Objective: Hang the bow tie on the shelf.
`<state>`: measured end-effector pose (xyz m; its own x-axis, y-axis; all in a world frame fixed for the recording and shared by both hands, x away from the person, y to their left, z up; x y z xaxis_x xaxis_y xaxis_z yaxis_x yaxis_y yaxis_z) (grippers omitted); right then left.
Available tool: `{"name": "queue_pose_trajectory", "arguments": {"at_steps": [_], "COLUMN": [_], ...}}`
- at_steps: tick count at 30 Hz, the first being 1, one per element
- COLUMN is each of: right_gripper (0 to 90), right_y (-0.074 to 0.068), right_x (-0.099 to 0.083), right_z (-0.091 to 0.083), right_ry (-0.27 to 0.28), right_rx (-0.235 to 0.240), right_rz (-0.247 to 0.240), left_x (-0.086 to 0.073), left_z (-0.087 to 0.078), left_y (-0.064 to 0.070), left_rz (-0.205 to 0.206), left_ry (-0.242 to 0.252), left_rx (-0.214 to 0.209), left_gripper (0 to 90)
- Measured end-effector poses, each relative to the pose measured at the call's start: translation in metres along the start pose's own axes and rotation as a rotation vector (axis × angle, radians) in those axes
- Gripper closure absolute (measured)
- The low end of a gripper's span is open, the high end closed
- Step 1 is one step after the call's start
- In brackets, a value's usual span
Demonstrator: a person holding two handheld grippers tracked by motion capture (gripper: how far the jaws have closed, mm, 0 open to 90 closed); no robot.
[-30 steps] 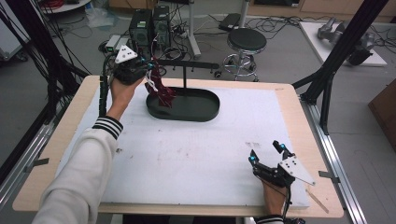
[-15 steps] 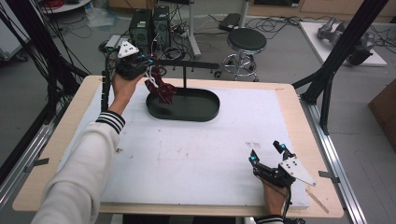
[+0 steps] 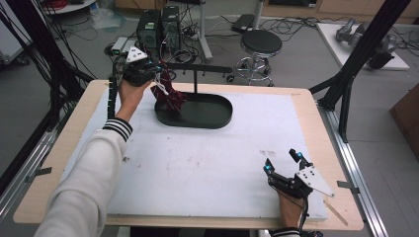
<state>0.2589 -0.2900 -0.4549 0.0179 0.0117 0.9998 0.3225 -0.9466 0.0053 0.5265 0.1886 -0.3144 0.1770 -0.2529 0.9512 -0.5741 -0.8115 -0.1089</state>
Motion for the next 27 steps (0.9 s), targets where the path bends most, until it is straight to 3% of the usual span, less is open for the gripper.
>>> {"name": "queue_pose_trajectory", "arguments": {"at_steps": [9, 16, 19, 23, 25, 27], "right_gripper": [9.9, 9.9, 9.9, 9.9, 9.9, 9.9], "right_y": [0.0, 0.0, 0.0, 0.0, 0.0, 0.0], "right_x": [0.0, 0.0, 0.0, 0.0, 0.0, 0.0], "right_z": [0.0, 0.0, 0.0, 0.0, 0.0, 0.0], "right_ry": [-0.003, -0.003, -0.003, 0.0, 0.0, -0.003], "right_rx": [0.001, 0.001, 0.002, 0.002, 0.002, 0.004], "right_rz": [0.003, 0.002, 0.002, -0.001, -0.002, 0.002], "left_x": [-0.004, -0.008, -0.014, -0.023, -0.032, -0.036], "left_z": [-0.004, -0.012, -0.02, -0.032, -0.042, -0.048], "left_y": [-0.001, -0.003, -0.005, -0.006, -0.005, -0.004], "left_rz": [-0.004, -0.021, -0.037, -0.048, -0.079, -0.075], "left_ry": [-0.001, 0.01, 0.039, 0.108, 0.116, 0.122], "left_rx": [-0.002, 0.003, -0.004, -0.061, -0.097, -0.114], "left_gripper": [81.8, 73.9, 57.3, 31.3, 20.5, 12.8]}}
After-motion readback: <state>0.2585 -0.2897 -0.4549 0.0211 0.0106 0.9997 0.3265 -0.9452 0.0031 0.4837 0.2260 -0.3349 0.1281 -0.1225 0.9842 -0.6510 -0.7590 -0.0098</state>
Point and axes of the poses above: each handheld gripper's, and its own axes: z roughly forward along the jaws, x roughly out of its top, y roughly to its right, the point moved 1 cm from there along z, roughly forward along the jaws, and after that the axes turned 3 degrees about -x, right-handed, at the moved point
